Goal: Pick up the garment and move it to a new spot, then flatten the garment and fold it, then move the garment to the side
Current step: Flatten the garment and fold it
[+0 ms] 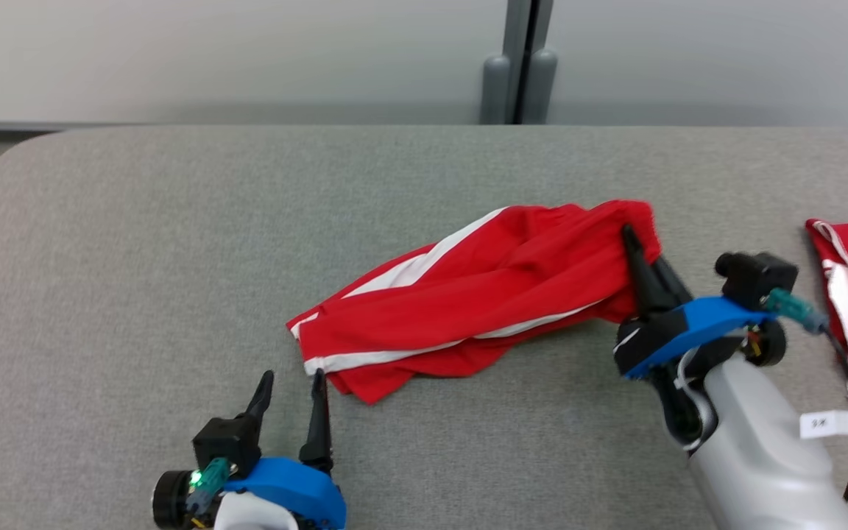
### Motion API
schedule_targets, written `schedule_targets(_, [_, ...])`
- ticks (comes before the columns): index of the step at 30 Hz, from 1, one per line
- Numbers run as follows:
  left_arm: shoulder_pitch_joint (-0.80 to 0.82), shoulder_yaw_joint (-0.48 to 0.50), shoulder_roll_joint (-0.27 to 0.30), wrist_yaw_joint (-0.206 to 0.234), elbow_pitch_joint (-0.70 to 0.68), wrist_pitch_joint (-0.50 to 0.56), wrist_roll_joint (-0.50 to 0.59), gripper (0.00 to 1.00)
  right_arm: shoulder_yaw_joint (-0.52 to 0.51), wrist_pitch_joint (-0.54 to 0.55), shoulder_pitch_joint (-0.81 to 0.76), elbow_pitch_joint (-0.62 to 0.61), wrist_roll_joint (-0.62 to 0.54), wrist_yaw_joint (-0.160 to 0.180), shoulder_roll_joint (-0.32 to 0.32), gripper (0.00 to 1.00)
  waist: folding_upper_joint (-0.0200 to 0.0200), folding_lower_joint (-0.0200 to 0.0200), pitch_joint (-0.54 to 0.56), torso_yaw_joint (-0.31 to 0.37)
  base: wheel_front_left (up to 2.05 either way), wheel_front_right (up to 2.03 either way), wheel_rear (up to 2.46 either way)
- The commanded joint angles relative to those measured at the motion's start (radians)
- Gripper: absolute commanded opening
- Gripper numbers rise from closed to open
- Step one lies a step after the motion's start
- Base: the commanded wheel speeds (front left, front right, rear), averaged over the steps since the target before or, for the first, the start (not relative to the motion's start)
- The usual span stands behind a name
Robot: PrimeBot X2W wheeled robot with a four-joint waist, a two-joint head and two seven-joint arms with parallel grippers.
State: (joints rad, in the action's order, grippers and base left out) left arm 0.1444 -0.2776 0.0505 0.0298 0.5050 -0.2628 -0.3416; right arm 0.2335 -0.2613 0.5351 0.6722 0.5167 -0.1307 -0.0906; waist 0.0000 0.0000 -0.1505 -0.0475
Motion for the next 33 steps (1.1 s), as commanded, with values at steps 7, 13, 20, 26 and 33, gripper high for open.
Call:
schedule_targets(7, [0.086, -0.081, 0.000, 0.002, -0.013, -0.003, -0.025, 1.00, -0.153, -0.005, 0.162, 0.190, -0.186, 0.000, -0.028, 0.00, 0.0000, 0.0000, -0.132, -0.115, 0.00, 0.00, 0.00])
schedule_targets(13, [0.123, -0.113, 0.000, 0.016, -0.023, -0.003, -0.042, 1.00, -0.254, -0.005, 0.169, 0.287, -0.386, 0.000, -0.040, 0.00, 0.0000, 0.0000, -0.167, -0.147, 0.00, 0.00, 0.00])
schedule_targets(20, [0.135, -0.101, 0.000, 0.031, -0.021, -0.003, -0.037, 1.00, -0.360, -0.003, 0.122, 0.265, -0.573, 0.000, -0.012, 1.00, 0.0000, 0.0000, -0.156, -0.110, 0.00, 0.00, 0.00])
schedule_targets(26, [0.101, -0.038, 0.000, 0.051, -0.020, -0.003, -0.008, 1.00, -0.426, -0.003, 0.011, 0.034, -0.593, 0.000, 0.030, 1.00, 0.0000, 0.0000, -0.106, -0.045, 0.00, 0.00, 0.00])
schedule_targets(33, [0.051, 0.069, 0.000, 0.076, -0.031, -0.003, 0.049, 1.00, -0.375, -0.003, -0.127, -0.124, -0.534, 0.000, 0.041, 1.00, 0.0000, 0.0000, -0.036, 0.029, 0.00, 0.00, 0.00])
